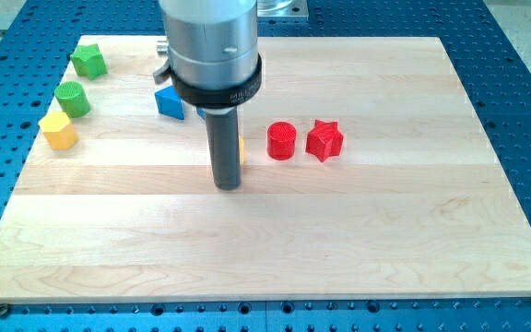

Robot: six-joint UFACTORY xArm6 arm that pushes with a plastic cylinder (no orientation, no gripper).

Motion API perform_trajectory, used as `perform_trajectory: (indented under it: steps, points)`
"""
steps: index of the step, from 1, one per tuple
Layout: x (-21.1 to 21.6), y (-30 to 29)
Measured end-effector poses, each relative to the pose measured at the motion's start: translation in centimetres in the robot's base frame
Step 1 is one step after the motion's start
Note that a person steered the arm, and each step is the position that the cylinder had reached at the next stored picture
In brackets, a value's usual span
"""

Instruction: Drag the hexagon at the left side of the horizontal line of blocks

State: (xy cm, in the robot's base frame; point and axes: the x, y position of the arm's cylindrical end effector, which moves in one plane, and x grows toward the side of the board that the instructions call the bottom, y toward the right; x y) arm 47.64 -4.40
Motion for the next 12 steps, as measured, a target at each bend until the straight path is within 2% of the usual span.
perform_trajectory:
  steps: [1, 2, 3, 4, 5, 6, 7, 9, 10, 11, 12]
  points:
    - [0.1, 0.1]
    - [-1.6, 0.4]
    - [-0.6, 0.4]
    - [3.2, -3.6]
    - [7.1, -13.3]
    - [7.4, -20.1]
    - [5.4, -22.7]
    - [-3.3, -24.3]
    - [-3.7, -26.0]
    - [-6.7, -25.6]
    - [-6.8, -22.6]
